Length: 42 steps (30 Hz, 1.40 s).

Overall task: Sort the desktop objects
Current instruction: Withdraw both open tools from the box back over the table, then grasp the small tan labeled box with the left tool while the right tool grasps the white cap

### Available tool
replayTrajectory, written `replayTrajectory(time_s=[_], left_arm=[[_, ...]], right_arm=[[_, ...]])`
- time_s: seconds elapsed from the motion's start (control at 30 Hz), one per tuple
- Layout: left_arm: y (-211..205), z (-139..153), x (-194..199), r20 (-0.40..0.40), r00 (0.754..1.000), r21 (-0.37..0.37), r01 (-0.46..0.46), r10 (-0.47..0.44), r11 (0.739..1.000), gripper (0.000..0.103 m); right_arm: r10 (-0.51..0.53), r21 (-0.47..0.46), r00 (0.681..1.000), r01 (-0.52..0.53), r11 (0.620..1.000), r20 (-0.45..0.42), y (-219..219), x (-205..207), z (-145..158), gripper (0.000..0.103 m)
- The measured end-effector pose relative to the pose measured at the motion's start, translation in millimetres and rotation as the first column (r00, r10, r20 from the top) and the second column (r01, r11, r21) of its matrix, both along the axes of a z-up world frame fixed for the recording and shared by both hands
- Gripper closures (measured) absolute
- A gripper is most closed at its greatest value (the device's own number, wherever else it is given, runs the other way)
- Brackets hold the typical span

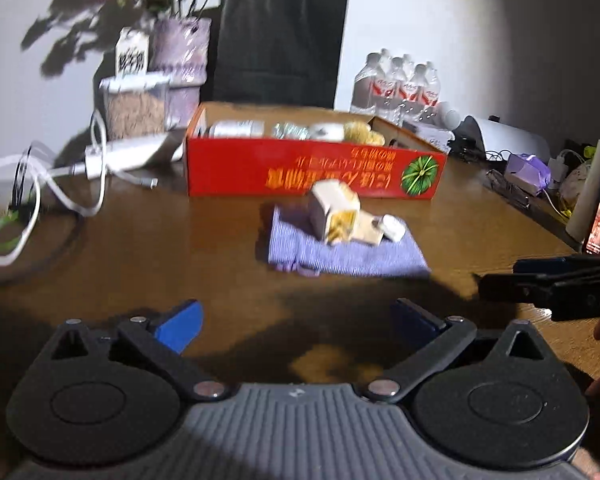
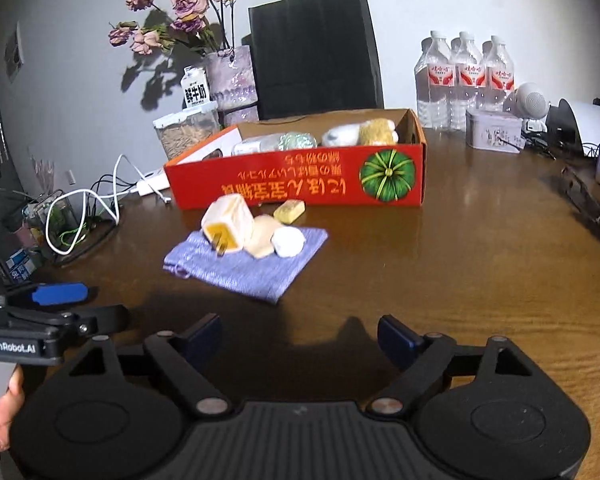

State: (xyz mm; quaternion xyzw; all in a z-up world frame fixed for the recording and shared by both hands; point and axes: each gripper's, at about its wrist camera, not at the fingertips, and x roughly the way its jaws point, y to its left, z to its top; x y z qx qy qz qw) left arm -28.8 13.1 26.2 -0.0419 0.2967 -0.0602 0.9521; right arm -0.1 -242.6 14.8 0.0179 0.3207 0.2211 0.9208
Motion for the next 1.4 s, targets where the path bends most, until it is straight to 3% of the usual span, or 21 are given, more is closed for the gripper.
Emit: replayTrajectory(time_s=[0.37,0.57,0.73,0.8,0.87,0.97,1.1,1.23,1.3,1.4], left_arm=[[0,-6,-4,-0.001,1.0,0.003,-0.013,0.013,1.0,0.0],[2,3,10,0.016,1.0,-0.007,-0.012,0.012,1.0,0.0],[-4,18,41,0.082,0.996,0.02,0.033,-0.035,0.999,0.0],[-6,20,61,0.085,0.994,0.018,0.074,-0.075,0.997,0.0],[-7,19,84,0.038,0.995,-0.018,0.09,-0.089,0.996,0.004],[-4,16,111,-0.002,0.993,-0.119,0.115,-0.116,0.986,0.006],[-9,12,129,-0.016,0.991,-0.141,0.13,-0.134,0.981,0.006],[-17,8,136,-0.027,0.989,-0.116,0.143,-0.147,0.983,0.015],[-17,5,137,-0.03,0.988,-0.115,0.147,-0.151,0.983,0.019],[-13,0,139,-0.053,0.99,-0.114,0.123,-0.13,0.986,0.039]], right_arm=[[-0.011,-0.048,1.0,0.012,0.999,0.016,5,-7,-3,0.018],[0.011,-0.04,0.999,-0.009,0.999,0.046,2,9,11,0.019],[0.038,-0.058,0.997,-0.034,0.998,0.069,10,47,23,0.028],[0.063,-0.059,0.996,-0.06,0.996,0.055,17,65,23,0.039],[0.091,-0.052,0.996,-0.089,0.995,0.022,23,82,21,0.044],[0.104,-0.049,0.995,-0.104,0.993,0.006,28,97,18,0.045],[0.118,-0.042,0.993,-0.118,0.992,-0.008,31,107,13,0.046],[0.131,-0.037,0.991,-0.132,0.991,-0.03,36,114,4,0.048],[0.136,-0.031,0.99,-0.137,0.99,-0.042,38,117,0,0.055],[0.15,-0.026,0.987,-0.152,0.988,-0.053,43,120,-5,0.066]])
